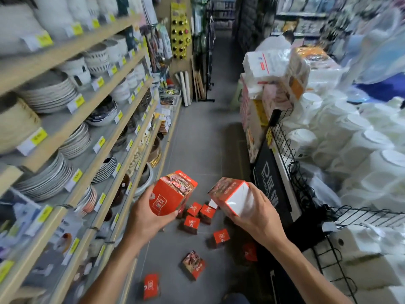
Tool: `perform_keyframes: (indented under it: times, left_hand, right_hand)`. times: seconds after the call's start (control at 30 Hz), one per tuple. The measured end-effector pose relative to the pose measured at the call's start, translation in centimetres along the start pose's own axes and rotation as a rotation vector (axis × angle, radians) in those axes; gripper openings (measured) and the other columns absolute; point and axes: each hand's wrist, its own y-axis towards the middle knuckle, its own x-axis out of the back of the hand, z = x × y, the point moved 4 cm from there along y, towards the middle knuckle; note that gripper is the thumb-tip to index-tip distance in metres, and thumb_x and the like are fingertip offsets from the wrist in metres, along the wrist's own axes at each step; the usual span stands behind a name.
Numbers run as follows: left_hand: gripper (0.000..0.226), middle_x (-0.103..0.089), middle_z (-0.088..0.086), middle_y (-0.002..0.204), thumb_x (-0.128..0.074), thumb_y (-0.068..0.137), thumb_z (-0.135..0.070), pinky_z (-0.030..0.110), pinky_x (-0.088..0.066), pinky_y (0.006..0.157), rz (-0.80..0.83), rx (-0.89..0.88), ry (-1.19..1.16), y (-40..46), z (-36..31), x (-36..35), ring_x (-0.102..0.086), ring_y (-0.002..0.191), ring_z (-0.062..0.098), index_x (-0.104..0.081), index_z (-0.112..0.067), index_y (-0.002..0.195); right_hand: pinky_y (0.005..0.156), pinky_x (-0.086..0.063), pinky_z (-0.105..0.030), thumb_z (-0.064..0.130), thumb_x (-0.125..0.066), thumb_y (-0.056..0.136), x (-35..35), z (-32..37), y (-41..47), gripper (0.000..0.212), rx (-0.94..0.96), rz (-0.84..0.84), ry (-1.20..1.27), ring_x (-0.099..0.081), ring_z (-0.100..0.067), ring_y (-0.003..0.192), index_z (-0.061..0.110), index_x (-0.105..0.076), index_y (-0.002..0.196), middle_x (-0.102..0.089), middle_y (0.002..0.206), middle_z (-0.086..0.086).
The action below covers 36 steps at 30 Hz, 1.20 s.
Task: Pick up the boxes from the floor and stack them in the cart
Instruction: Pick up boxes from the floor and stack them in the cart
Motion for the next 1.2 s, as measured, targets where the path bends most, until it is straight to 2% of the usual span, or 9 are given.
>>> perform_keyframes:
  times: [0.13, 0.33, 0.53, 0.73, 0.83, 0.97, 1.03, 1.13, 1.2]
  left_hand:
    - [0.101, -0.060, -0.005, 0.120, -0.093, 0.057, -0.045, 0.038, -0.058, 0.083, -0.106, 0.047, -0.042, -0.6, -0.5, 1.5, -0.062, 0.103, 0.013, -0.041, -0.036, 0.143]
    - [0.095, -0.057, -0.007, 0.117, -0.094, 0.062, -0.030, 0.018, -0.047, 0.072, -0.322, 0.150, -0.096, -3.4, -1.6, 3.2, -0.059, 0.100, 0.007, -0.043, -0.029, 0.142]
    - [0.093, -0.058, -0.019, 0.109, -0.096, 0.058, -0.029, 0.024, -0.054, 0.075, -0.545, 0.300, -0.097, -8.6, -0.7, 5.4, -0.060, 0.097, -0.001, -0.046, -0.037, 0.136]
    - [0.096, -0.064, -0.014, 0.110, -0.099, 0.054, -0.032, 0.022, -0.056, 0.067, -0.713, 0.458, -0.057, -16.1, 1.3, 7.1, -0.066, 0.094, 0.006, -0.048, -0.039, 0.134]
    - [0.099, -0.065, -0.013, 0.111, -0.099, 0.054, -0.028, 0.012, -0.051, 0.063, -0.867, 0.533, -0.095, -21.0, 1.7, 7.8, -0.066, 0.092, 0.004, -0.048, -0.035, 0.138]
    - [0.093, -0.063, -0.020, 0.107, -0.098, 0.056, -0.029, 0.018, -0.056, 0.066, -1.026, 0.619, -0.074, -28.7, 2.3, 8.5, -0.066, 0.090, 0.003, -0.047, -0.043, 0.132]
    - [0.086, -0.066, -0.023, 0.103, -0.099, 0.055, -0.026, 0.025, -0.060, 0.066, -1.125, 0.663, -0.101, -32.4, 2.2, 8.9, -0.068, 0.086, 0.001, -0.049, -0.051, 0.121]
    - [0.085, -0.062, -0.042, 0.097, -0.098, 0.055, -0.013, 0.012, -0.054, 0.062, -1.237, 0.683, -0.107, -37.9, 2.4, 9.7, -0.063, 0.085, -0.014, -0.049, -0.055, 0.110]
    - [0.085, -0.065, -0.033, 0.100, -0.098, 0.055, -0.014, 0.014, -0.055, 0.063, -1.286, 0.713, -0.112, -42.3, 2.9, 9.9, -0.063, 0.088, -0.013, -0.053, -0.050, 0.117]
  right_hand:
    - [0.109, -0.043, -0.034, 0.054, -0.087, 0.066, -0.2, 1.3, 1.4, 0.100, 0.065, 0.051, 0.061, -0.049, -0.014, 0.133, 0.030, -0.036, 0.149, -0.048, 0.148, 0.009]
    - [0.109, -0.046, -0.043, 0.052, -0.086, 0.067, -1.1, 3.2, 4.8, 0.102, 0.211, 0.187, 0.083, -0.048, -0.020, 0.135, 0.027, -0.035, 0.151, -0.046, 0.152, 0.005]
    - [0.102, -0.048, -0.044, 0.058, -0.085, 0.067, -4.3, 6.9, 7.6, 0.101, 0.403, 0.341, 0.082, -0.052, -0.021, 0.132, 0.034, -0.031, 0.150, -0.049, 0.150, 0.005]
    - [0.083, -0.045, -0.022, 0.053, -0.086, 0.068, -7.9, 11.7, 5.5, 0.090, 0.561, 0.524, 0.192, -0.060, -0.016, 0.119, 0.042, -0.037, 0.143, -0.060, 0.134, 0.011]
    - [0.078, -0.036, 0.001, 0.050, -0.088, 0.069, -10.0, 15.0, 3.3, 0.091, 0.666, 0.649, 0.276, -0.060, -0.009, 0.118, 0.042, -0.038, 0.144, -0.061, 0.133, 0.014]
    - [0.081, -0.030, 0.006, 0.035, -0.095, 0.064, -11.4, 19.8, -1.6, 0.086, 0.814, 0.701, 0.388, -0.054, 0.001, 0.114, 0.051, -0.044, 0.132, -0.052, 0.115, 0.041]
    - [0.088, -0.037, 0.001, 0.027, -0.095, 0.062, -12.5, 21.5, -4.4, 0.088, 0.888, 0.734, 0.445, -0.056, 0.014, 0.112, 0.059, -0.041, 0.122, -0.052, 0.116, 0.049]
    - [0.098, -0.050, -0.024, 0.048, -0.086, 0.066, -14.1, 23.8, -8.8, 0.093, 0.976, 0.863, 0.363, -0.054, 0.004, 0.119, 0.050, -0.033, 0.143, -0.052, 0.133, 0.030]
    - [0.099, -0.049, -0.026, 0.058, -0.080, 0.066, -15.6, 24.8, -12.3, 0.094, 1.030, 0.931, 0.308, -0.053, 0.000, 0.122, 0.051, -0.029, 0.144, -0.049, 0.137, 0.025]
